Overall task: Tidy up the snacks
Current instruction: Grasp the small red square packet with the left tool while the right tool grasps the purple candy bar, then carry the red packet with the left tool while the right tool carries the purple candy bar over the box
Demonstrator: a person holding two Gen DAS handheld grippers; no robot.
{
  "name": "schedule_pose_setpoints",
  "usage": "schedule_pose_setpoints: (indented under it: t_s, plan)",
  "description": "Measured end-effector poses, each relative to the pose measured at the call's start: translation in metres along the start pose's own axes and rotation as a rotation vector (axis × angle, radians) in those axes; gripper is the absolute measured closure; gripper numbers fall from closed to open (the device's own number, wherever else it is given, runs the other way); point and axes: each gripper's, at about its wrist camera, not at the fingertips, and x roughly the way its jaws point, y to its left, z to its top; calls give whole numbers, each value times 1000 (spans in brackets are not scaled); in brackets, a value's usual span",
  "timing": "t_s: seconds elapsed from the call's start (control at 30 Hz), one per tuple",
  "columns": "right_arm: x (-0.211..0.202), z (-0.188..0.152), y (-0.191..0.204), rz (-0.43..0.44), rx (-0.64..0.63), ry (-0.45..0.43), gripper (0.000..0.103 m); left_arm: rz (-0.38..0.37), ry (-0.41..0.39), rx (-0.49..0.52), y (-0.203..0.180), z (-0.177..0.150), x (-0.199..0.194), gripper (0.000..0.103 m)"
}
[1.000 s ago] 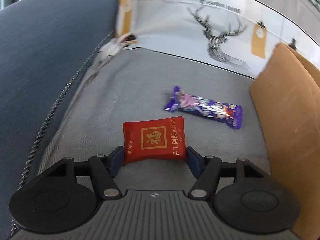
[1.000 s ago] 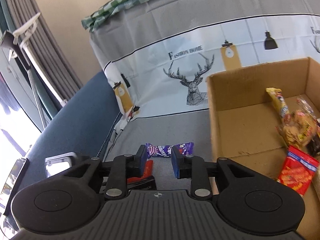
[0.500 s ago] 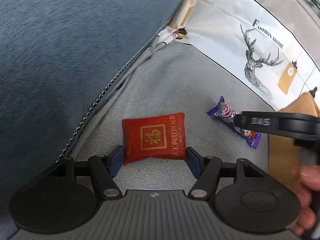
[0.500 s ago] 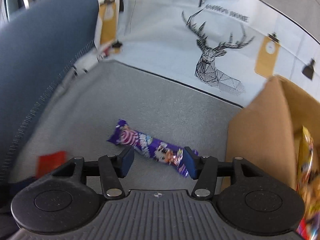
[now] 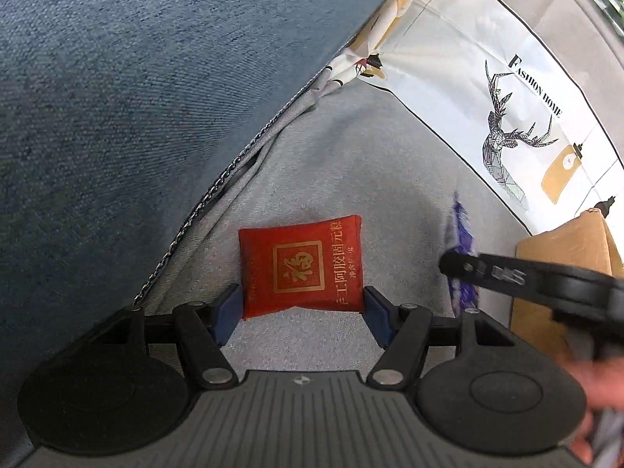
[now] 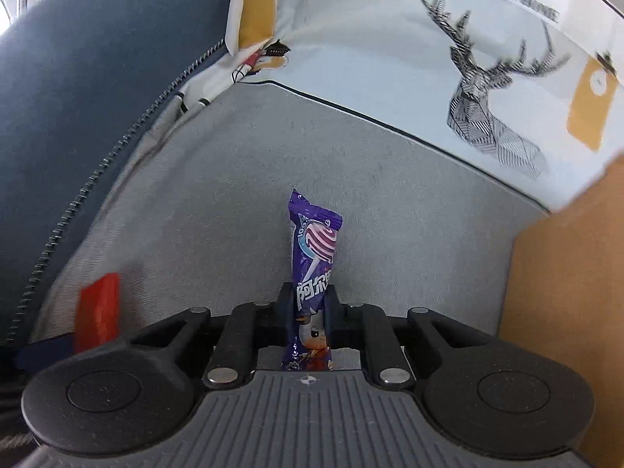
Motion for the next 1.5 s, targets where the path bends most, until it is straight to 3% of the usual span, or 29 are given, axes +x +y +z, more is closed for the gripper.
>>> schedule_pose_setpoints:
  t_s: [0.1,0.3,0.43,0.57,0.67,1.07,1.5]
  plan:
    - [-29,-19,1,10,62,-33,88,-1,4,1,-1,1,-1,32]
    - [-84,-93,13,-16,86,-69,88,-16,11,27,-3,0,-9,33]
    - [-95,-131,22,15,58,-78,88,-19,25,85,-8,-5,-12,33]
    - [-82,-155,19,25,85,-66,88,-6,45,151,-13,-10,-12,33]
    - [-68,-157,17,14,86,-28,84,8,65,174,-15,-13,-7,33]
    - [-73,-149,15,49,75,-46,87,56,61,199,-27,-15,1,33]
    - [-146,-140,-8,65,95,-344,87,-42,-96,229,-49,-11,-24,33]
